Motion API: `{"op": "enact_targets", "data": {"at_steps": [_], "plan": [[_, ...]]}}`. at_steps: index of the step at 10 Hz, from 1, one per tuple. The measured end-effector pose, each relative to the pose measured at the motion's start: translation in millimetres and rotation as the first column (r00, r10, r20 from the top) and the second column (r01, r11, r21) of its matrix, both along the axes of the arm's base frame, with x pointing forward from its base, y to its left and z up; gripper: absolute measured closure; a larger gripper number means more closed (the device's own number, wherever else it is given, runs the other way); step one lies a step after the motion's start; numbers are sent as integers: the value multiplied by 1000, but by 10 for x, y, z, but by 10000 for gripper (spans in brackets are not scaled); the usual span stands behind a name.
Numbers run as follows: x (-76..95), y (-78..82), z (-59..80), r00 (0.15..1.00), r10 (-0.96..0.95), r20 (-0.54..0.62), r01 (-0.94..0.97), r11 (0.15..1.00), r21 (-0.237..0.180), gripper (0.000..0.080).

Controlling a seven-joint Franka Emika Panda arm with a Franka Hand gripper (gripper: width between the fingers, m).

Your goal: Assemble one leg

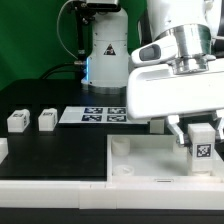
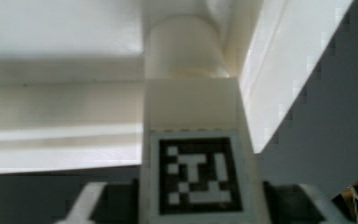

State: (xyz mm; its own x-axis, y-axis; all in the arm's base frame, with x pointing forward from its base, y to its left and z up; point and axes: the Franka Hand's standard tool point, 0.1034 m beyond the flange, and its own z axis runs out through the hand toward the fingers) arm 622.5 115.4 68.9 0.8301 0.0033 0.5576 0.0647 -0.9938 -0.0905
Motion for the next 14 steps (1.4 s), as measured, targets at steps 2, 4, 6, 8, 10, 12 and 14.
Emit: {"op": "enact_targets", "data": {"at_steps": [2, 4, 6, 8, 10, 12, 14], "plan": [[-1, -1, -2, 1000, 0, 0, 0, 1000, 0, 300], [-2, -1, -3, 1000, 0, -1, 0, 1000, 0, 187], [-2, -1, -4, 1000, 0, -1, 0, 1000, 0, 151], [-1, -6, 3, 1000, -1, -2, 1, 1000, 0, 150], [-9, -26, 116, 998, 2, -60, -2, 1000, 3, 150], [-9, -11, 189, 995, 9, -95, -9, 1000, 6, 150], [-57, 37, 175, 945, 43, -325, -38, 999, 22, 150]]}}
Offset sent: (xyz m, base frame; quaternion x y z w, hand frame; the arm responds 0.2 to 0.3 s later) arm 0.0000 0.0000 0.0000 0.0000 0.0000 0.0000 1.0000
